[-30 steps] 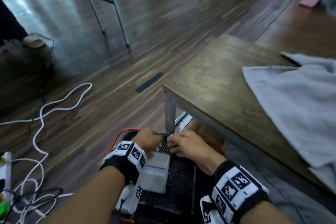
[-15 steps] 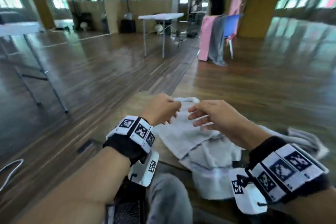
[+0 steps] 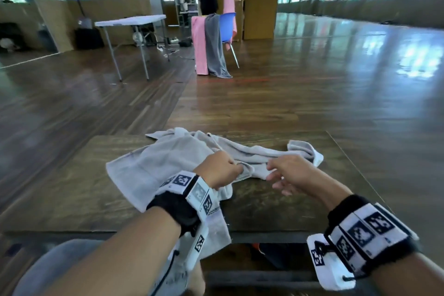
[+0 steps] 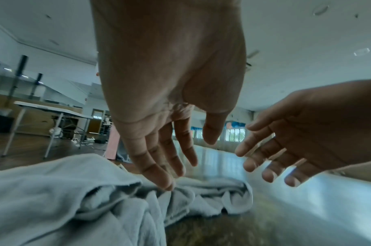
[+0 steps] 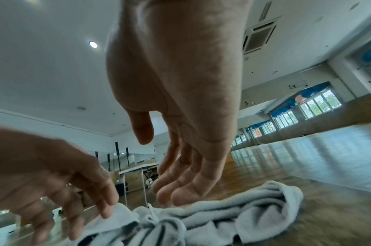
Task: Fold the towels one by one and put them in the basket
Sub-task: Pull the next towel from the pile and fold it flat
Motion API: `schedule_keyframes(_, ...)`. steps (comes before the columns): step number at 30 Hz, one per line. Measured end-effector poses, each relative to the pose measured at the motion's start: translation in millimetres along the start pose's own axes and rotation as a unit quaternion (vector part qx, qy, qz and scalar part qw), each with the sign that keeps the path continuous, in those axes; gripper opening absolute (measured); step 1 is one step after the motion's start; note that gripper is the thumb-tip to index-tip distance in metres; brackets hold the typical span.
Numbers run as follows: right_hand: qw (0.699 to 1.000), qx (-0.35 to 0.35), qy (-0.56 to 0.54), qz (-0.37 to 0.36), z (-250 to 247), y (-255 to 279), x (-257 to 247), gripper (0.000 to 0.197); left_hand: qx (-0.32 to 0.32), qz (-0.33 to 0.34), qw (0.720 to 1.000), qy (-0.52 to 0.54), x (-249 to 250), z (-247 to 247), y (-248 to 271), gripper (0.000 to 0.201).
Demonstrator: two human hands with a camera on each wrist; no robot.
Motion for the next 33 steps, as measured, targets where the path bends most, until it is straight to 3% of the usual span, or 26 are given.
schedule_keyframes(3, 0.999, 0.016, 0.039, -0.009, 3.0, -24.6, 27.7, 0.025, -0.016, 0.02, 1.0, -0.007, -1.0, 27.0, -27.3, 0.028)
schedule_keyframes(7, 0.993, 0.038, 0.102, -0.041, 8.1, -52.5, 54.9, 0.017, -0.012, 0.072, 0.996, -0.055, 3.2, 62.1, -63.5, 0.011)
schedule_keyframes(10, 0.982, 0.048, 0.166, -0.082, 9.3, -72.3, 63.1, 0.007, -0.017, 0.114, 0.991, -0.064, 6.8, 83.1, -88.9, 0.026)
schedule_keyframes(13, 0.967, 0.033, 0.217, -0.132, 16.2, -88.7, 61.7, 0.034, -0.002, 0.126, 0.988, -0.087, -1.6, 97.2, -108.6, 0.038)
schedule_keyframes(15, 0.963, 0.026, 0.226, -0.144, 22.0, -95.7, 60.6, 0.037, 0.012, 0.12, 0.985, -0.125, -11.9, 103.4, -118.3, 0.041)
schedule_keyframes(19, 0.937, 0.04, 0.319, -0.133, 27.8, -104.5, 64.8, 0.053, 0.057, 0.141, 0.969, -0.196, -13.1, 98.1, -132.5, 0.015)
schedule_keyframes(22, 0.924, 0.065, 0.35, -0.14, 23.0, -107.0, 60.9, 0.052, 0.099, 0.191, 0.968, -0.132, 4.8, 89.0, -137.0, 0.007)
schedule_keyframes(25, 0.929, 0.139, 0.31, -0.149, 0.1, -111.7, 47.2, 0.029, 0.144, 0.286, 0.939, -0.127, 29.5, 85.0, -129.2, 0.008)
schedule_keyframes(27, 0.939, 0.203, 0.239, -0.139, -20.6, -116.0, 39.7, 0.031, 0.181, 0.301, 0.924, -0.151, 35.5, 80.4, -127.0, 0.015)
schedule_keyframes(30, 0.947, 0.287, 0.048, -0.137, -48.2, -116.6, 32.8, 0.03, 0.23, 0.241, 0.922, -0.194, 26.8, 65.1, -135.8, 0.009)
schedule_keyframes(33, 0.918, 0.365, -0.09, -0.127, -72.2, -114.5, 33.9, 0.027, 0.218, 0.138, 0.934, -0.246, 4.7, 53.9, -147.0, 0.021)
Point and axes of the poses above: each hand's wrist, its own y-axis away from the middle knuckle, its own z-axis out of the palm, x = y × z, the point moved 5 cm from there along -y, towards the middle knuckle, and after that the axes turned 8 degrees about x, right-handed, at the moved point
